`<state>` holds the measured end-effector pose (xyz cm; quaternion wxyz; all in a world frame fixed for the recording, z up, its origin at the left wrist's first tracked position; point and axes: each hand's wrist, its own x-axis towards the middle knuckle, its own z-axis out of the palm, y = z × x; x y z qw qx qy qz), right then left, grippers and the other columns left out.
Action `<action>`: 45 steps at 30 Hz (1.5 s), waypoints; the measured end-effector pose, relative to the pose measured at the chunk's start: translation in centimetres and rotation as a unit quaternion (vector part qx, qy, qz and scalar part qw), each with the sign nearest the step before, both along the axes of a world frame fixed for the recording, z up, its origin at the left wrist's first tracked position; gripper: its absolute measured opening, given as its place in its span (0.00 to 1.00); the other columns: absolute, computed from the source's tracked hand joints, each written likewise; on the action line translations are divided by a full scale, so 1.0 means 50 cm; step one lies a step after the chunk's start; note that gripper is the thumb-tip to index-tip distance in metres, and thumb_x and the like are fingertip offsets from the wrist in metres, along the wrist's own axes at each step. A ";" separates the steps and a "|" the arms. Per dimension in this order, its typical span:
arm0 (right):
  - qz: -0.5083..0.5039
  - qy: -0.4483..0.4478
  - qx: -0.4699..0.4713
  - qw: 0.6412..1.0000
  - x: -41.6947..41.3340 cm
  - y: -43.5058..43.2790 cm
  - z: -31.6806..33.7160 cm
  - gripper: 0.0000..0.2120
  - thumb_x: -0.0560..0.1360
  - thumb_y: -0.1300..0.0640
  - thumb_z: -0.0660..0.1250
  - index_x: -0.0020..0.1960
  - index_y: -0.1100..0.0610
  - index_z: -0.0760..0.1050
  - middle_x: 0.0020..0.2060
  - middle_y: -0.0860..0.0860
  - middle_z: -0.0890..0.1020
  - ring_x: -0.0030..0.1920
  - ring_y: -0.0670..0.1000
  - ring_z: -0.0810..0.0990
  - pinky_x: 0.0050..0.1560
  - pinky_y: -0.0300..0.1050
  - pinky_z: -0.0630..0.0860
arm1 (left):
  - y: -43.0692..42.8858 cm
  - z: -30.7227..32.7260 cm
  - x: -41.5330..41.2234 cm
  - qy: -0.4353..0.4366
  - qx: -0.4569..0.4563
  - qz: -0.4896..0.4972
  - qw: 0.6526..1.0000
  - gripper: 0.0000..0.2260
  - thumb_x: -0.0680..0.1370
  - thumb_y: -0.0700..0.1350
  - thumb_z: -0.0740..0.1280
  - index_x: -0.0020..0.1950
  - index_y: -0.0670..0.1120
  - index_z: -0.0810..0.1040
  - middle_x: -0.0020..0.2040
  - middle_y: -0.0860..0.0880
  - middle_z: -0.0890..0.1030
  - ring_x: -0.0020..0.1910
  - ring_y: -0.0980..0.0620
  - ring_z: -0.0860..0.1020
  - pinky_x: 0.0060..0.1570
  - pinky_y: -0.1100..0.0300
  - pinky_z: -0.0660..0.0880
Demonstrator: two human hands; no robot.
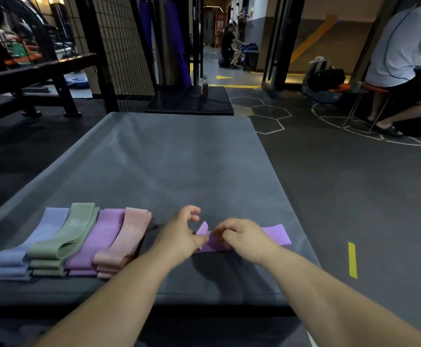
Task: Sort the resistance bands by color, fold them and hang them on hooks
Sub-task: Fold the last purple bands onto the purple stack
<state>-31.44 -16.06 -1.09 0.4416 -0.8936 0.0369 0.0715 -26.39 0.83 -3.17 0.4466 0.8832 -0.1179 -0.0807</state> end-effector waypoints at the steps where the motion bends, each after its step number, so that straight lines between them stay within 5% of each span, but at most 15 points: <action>1: -0.003 -0.001 0.018 1.000 0.003 0.008 -0.002 0.15 0.76 0.64 0.59 0.45 0.50 0.81 0.41 0.48 0.84 0.44 0.48 0.82 0.55 0.45 0.78 | -0.007 -0.004 -0.002 0.000 -0.003 -0.010 1.000 0.27 0.70 0.41 0.75 0.65 0.55 0.68 0.58 0.57 0.74 0.40 0.56 0.77 0.46 0.60 0.77; 4: -0.033 -0.013 0.033 0.999 0.016 0.018 -0.005 0.13 0.79 0.53 0.63 0.43 0.57 0.82 0.38 0.55 0.84 0.41 0.54 0.83 0.49 0.48 0.80 | -0.017 -0.010 -0.004 0.019 -0.034 -0.036 0.999 0.32 0.69 0.39 0.76 0.70 0.51 0.67 0.59 0.56 0.74 0.43 0.53 0.81 0.51 0.53 0.79; 7: -0.061 -0.004 0.010 0.998 0.022 0.017 -0.001 0.19 0.76 0.42 0.66 0.36 0.56 0.79 0.30 0.51 0.82 0.32 0.47 0.81 0.38 0.40 0.78 | -0.019 -0.012 0.000 0.026 -0.061 -0.047 0.997 0.36 0.68 0.37 0.76 0.71 0.52 0.64 0.58 0.59 0.74 0.47 0.50 0.82 0.54 0.49 0.79; 10: -0.086 -0.008 -0.023 0.996 0.030 0.008 -0.011 0.21 0.72 0.39 0.69 0.37 0.58 0.79 0.33 0.53 0.84 0.37 0.52 0.83 0.44 0.49 0.81 | -0.022 -0.011 0.000 0.048 -0.097 -0.065 0.992 0.39 0.68 0.35 0.76 0.72 0.53 0.61 0.60 0.59 0.73 0.48 0.51 0.82 0.53 0.53 0.80; 15: -0.102 0.005 -0.014 0.995 0.035 -0.001 -0.022 0.10 0.72 0.50 0.70 0.36 0.55 0.78 0.34 0.53 0.84 0.40 0.56 0.84 0.47 0.56 0.82 | -0.017 -0.002 -0.001 -0.020 -0.007 -0.080 0.997 0.35 0.69 0.39 0.75 0.72 0.53 0.63 0.63 0.56 0.72 0.51 0.56 0.76 0.50 0.67 0.73; 21: -0.137 0.015 0.027 0.990 0.035 -0.021 -0.002 0.08 0.74 0.58 0.68 0.36 0.52 0.75 0.25 0.46 0.78 0.27 0.45 0.79 0.35 0.42 0.78 | -0.011 -0.004 -0.006 -0.088 0.169 -0.076 0.979 0.40 0.65 0.57 0.76 0.73 0.57 0.61 0.66 0.61 0.71 0.69 0.53 0.63 0.66 0.57 0.63; 27: -0.150 0.033 0.060 0.986 0.016 -0.084 0.022 0.07 0.74 0.59 0.69 0.37 0.55 0.75 0.25 0.50 0.77 0.29 0.49 0.75 0.29 0.39 0.68 | -0.032 -0.018 -0.007 -0.109 0.207 -0.079 0.969 0.33 0.73 0.57 0.70 0.74 0.56 0.59 0.67 0.58 0.72 0.70 0.51 0.63 0.65 0.53 0.61; 34: -0.197 0.036 0.013 0.980 -0.009 -0.176 0.022 0.07 0.74 0.60 0.71 0.37 0.57 0.78 0.19 0.44 0.74 0.21 0.43 0.71 0.23 0.32 0.66 | -0.062 -0.016 -0.013 -0.119 0.191 -0.100 0.969 0.33 0.73 0.57 0.71 0.74 0.55 0.60 0.66 0.60 0.72 0.69 0.53 0.64 0.66 0.55 0.60; 45: -0.224 0.063 -0.082 0.969 -0.020 -0.226 0.004 0.10 0.72 0.58 0.72 0.33 0.55 0.76 0.31 0.54 0.81 0.31 0.52 0.76 0.44 0.45 0.77 | -0.082 -0.025 -0.016 -0.124 0.190 -0.101 0.969 0.30 0.73 0.57 0.70 0.72 0.56 0.62 0.66 0.61 0.71 0.69 0.54 0.64 0.67 0.54 0.59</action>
